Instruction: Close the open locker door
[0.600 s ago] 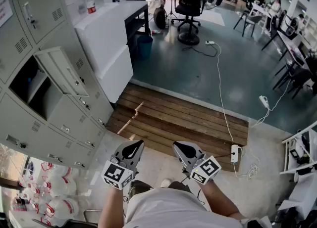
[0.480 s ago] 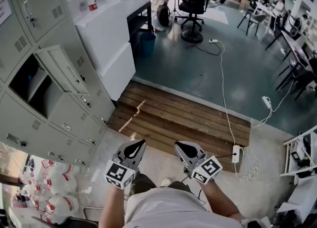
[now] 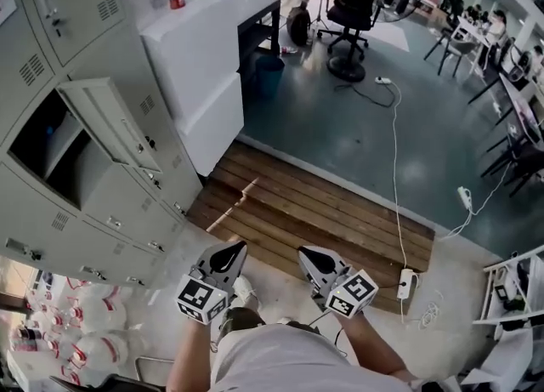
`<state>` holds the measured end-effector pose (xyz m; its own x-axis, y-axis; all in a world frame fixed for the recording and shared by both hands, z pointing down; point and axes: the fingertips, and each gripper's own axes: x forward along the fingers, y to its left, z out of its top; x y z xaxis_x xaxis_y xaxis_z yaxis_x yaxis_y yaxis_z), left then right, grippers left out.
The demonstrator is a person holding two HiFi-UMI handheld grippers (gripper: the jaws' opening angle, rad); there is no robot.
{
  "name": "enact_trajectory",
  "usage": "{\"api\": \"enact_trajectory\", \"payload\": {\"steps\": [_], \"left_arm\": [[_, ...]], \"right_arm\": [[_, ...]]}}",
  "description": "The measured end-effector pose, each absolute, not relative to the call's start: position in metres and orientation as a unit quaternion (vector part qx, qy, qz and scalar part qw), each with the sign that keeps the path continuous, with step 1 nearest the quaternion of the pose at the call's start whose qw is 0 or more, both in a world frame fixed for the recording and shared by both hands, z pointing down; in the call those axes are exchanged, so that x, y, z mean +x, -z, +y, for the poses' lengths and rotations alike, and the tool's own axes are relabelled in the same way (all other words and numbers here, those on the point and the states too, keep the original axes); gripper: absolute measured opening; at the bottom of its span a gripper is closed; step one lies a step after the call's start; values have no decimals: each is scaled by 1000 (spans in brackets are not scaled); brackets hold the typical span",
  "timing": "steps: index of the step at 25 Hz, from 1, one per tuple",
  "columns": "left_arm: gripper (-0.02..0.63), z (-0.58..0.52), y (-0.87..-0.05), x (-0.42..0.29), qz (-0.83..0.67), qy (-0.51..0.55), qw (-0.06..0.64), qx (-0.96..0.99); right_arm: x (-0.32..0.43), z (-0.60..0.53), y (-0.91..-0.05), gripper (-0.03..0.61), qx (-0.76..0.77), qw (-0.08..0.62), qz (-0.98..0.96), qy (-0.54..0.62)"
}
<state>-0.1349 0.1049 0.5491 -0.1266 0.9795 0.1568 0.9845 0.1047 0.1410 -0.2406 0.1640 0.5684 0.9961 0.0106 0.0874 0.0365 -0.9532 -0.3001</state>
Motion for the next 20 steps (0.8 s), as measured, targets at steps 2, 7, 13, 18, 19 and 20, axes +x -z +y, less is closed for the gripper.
{"api": "enact_trajectory", "payload": {"steps": [2,7,13,18,19,20], "left_arm": [[5,117,-548,-109,-743,104,3,-661],[5,133,-540,-39,-743,92,1,-662],[5,122,-543,47,-716,98,4,-691],[5,112,-547,94,-680,112,4,-725],[5,110,-549,102,-672,114,4,-732],[5,109,-551,111,-663,117,2,-740]], "right_arm": [[-212,176,-566,8,-987,155,-7,44],[-124,191,-563,8,-986,156,18,50],[-21,190,-555,8,-986,146,64,52],[39,193,-556,8,-980,150,112,60],[51,193,-556,8,-979,149,125,61],[63,193,-556,8,-977,149,138,61]]}}
